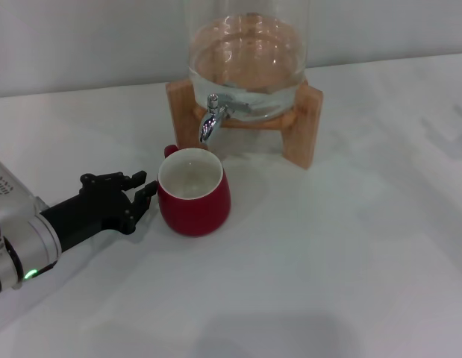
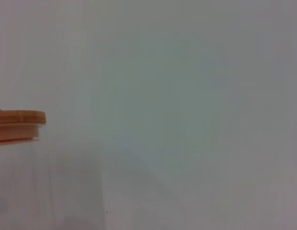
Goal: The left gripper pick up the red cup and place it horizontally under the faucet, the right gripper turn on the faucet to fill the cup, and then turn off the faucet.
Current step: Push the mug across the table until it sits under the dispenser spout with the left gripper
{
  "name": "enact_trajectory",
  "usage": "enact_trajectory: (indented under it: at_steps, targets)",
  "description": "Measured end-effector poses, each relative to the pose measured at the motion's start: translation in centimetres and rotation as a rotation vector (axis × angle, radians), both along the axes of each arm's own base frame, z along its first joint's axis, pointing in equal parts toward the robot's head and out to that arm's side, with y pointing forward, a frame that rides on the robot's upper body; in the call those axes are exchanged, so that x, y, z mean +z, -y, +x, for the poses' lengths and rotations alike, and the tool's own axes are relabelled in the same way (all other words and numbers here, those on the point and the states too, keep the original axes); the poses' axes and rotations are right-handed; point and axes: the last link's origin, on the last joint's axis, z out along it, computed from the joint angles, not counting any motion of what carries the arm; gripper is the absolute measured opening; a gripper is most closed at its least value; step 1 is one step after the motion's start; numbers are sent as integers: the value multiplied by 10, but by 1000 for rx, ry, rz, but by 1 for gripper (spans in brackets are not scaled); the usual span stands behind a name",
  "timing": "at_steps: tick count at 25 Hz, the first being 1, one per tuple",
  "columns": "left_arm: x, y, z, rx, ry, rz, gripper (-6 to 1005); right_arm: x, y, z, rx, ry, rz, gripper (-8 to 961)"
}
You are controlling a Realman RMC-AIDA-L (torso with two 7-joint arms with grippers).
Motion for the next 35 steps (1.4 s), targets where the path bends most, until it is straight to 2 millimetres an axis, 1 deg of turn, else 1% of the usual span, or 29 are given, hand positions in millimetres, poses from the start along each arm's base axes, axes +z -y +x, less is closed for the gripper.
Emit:
enact_trajectory:
  at_steps: [8,20,28,35]
  targets:
    - [2,3,-1,-6,14,-2,239,0,0,0,-1,-1,1,795]
    - [-3,13,7,-64,42,-56,243,2,-1,0,0,-7,9,795]
    - [4,5,5,-50,41,-17,246,2,-1,0,0,-3,12,796]
    - [-3,16,5,-81,30,-56,248,3,-1,0,-1,-2,12,796]
